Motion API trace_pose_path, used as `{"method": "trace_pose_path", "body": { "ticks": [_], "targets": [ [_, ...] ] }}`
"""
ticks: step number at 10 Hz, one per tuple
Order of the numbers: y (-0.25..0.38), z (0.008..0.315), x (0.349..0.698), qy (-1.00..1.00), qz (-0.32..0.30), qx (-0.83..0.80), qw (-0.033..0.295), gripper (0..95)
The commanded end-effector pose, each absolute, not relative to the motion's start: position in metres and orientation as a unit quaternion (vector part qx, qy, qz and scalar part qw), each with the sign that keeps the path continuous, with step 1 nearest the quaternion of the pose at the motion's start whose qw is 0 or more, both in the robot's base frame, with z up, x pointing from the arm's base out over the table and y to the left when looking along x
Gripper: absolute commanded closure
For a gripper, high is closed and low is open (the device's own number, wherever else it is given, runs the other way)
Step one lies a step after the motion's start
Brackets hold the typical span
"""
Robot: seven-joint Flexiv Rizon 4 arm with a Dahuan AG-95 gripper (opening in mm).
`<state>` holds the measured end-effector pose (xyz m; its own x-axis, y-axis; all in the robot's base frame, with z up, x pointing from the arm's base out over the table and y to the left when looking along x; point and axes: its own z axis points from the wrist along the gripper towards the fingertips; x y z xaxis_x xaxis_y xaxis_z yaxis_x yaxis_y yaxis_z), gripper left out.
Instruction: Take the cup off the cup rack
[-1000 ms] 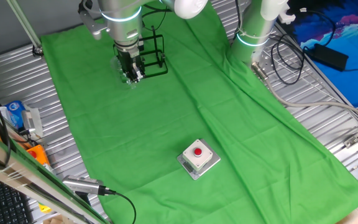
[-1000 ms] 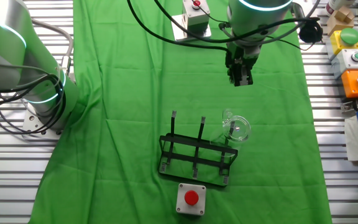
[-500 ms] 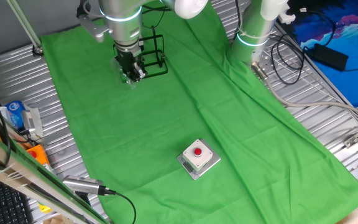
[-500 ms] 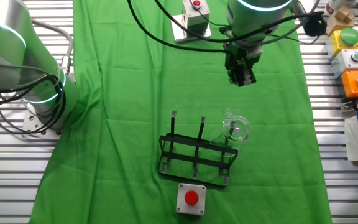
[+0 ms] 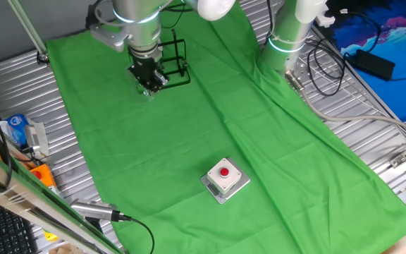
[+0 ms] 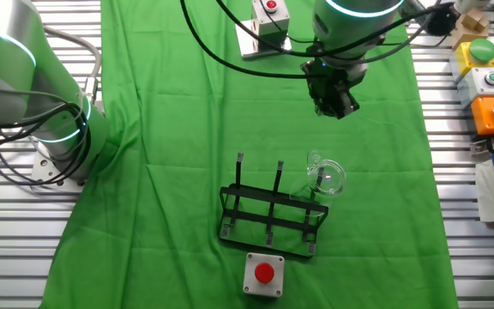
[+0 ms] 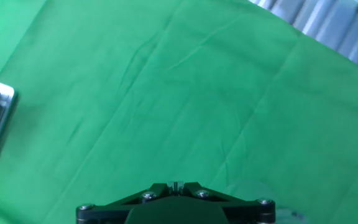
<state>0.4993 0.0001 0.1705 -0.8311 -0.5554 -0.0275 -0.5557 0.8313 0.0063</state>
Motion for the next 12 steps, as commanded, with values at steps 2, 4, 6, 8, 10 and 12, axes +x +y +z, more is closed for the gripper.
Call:
{"method": "trace_pose_path", "body": {
  "ticks": [2,4,6,8,10,12],
  "targets": [
    [0.0001,0.1702,0.4997,0.936,0.01,-0.351,0.001,95.0],
    [0.0001,0.1702,0.4997,0.93,0.02,-0.367,-0.017,95.0],
    [0.0001,0.1702,0.4997,0.927,0.018,-0.372,-0.035,95.0],
    [0.0001,0.1702,0.4997,0.927,0.026,-0.373,-0.033,95.0],
    [0.0001,0.1702,0.4997,0.93,0.028,-0.364,-0.039,95.0],
    [0.0001,0.1702,0.4997,0.929,0.032,-0.366,-0.041,95.0]
  ]
}}
